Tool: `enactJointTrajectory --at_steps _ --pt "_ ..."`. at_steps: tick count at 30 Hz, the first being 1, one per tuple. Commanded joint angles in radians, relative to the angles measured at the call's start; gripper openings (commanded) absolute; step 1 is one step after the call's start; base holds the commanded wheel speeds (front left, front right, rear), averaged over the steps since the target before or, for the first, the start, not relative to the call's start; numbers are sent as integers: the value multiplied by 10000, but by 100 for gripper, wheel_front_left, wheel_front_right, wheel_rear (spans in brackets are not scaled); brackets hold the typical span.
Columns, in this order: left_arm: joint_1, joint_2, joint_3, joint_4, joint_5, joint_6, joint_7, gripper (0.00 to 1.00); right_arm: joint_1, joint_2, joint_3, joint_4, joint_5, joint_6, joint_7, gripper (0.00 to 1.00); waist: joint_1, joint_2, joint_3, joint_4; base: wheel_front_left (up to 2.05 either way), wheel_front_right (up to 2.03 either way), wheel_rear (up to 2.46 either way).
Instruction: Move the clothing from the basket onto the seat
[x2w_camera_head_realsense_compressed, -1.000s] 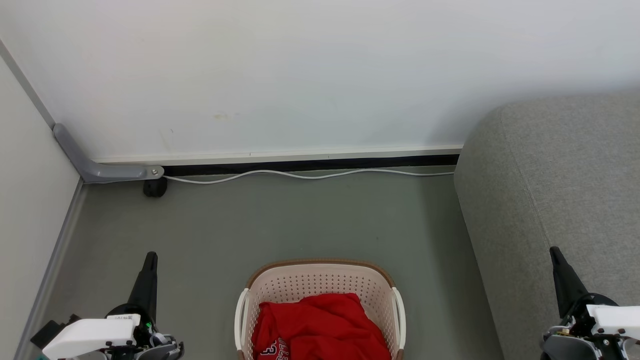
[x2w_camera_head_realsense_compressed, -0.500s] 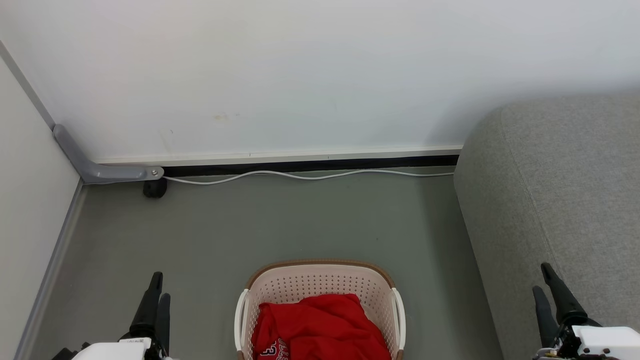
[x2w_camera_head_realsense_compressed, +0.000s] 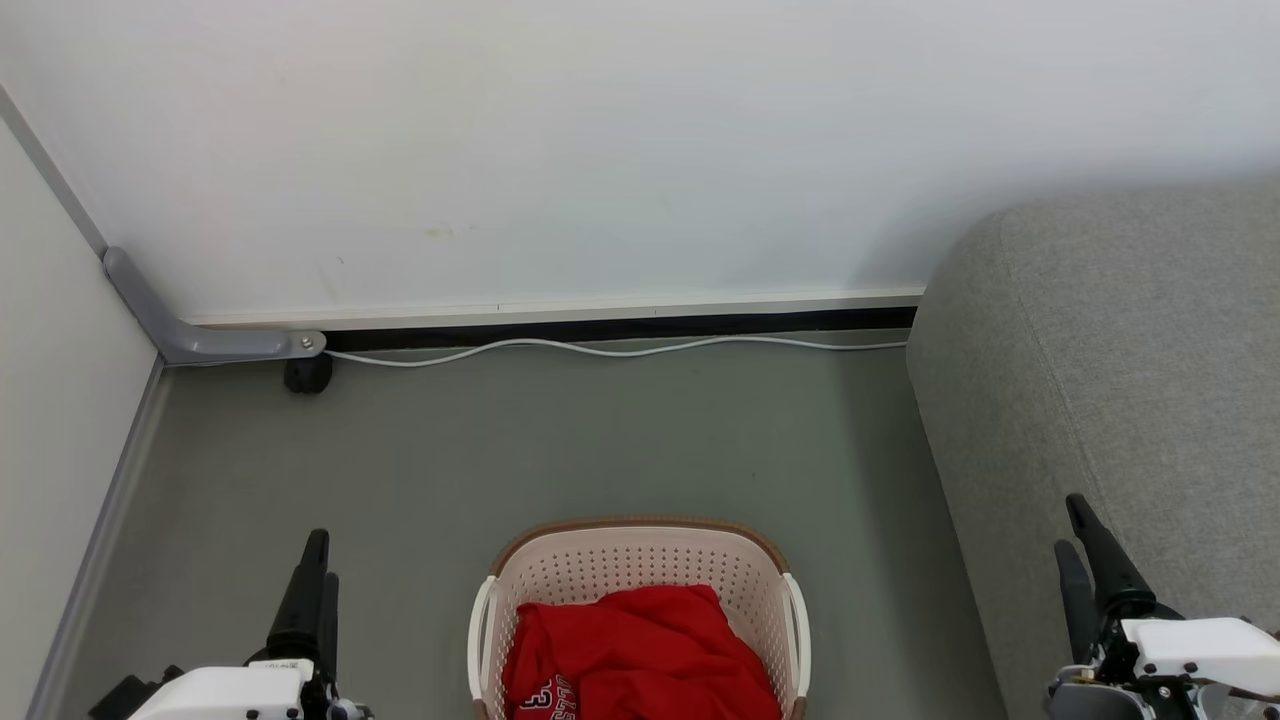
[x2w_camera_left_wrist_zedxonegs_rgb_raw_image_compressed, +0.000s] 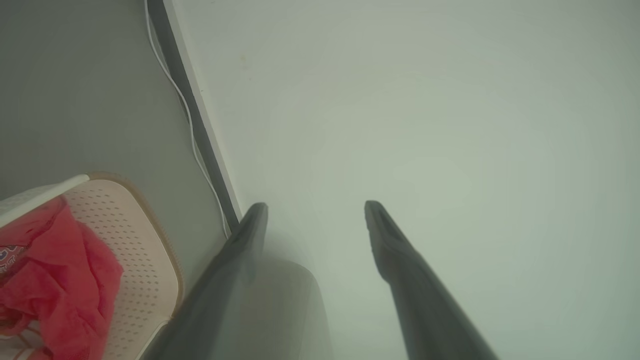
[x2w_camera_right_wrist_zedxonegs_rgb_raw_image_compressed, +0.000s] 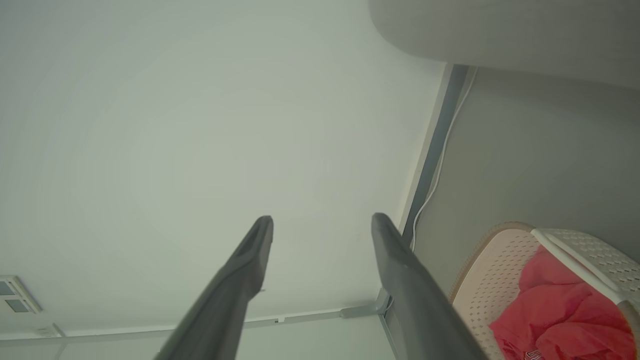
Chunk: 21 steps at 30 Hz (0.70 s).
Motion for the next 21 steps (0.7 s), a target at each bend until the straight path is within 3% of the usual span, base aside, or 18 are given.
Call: enactJointTrajectory --at_steps 1,21 --pt "-601 216 6 -170 186 -37 -103 100 -560 -236 154 -171 -171 34 -167 100 -3 -1 7 0 0 0 0" --pt "-1193 420 -139 189 2815 -53 -691 100 -1468 -615 814 423 -2031 36 -802 100 -3 -1 116 -19 0 0 0"
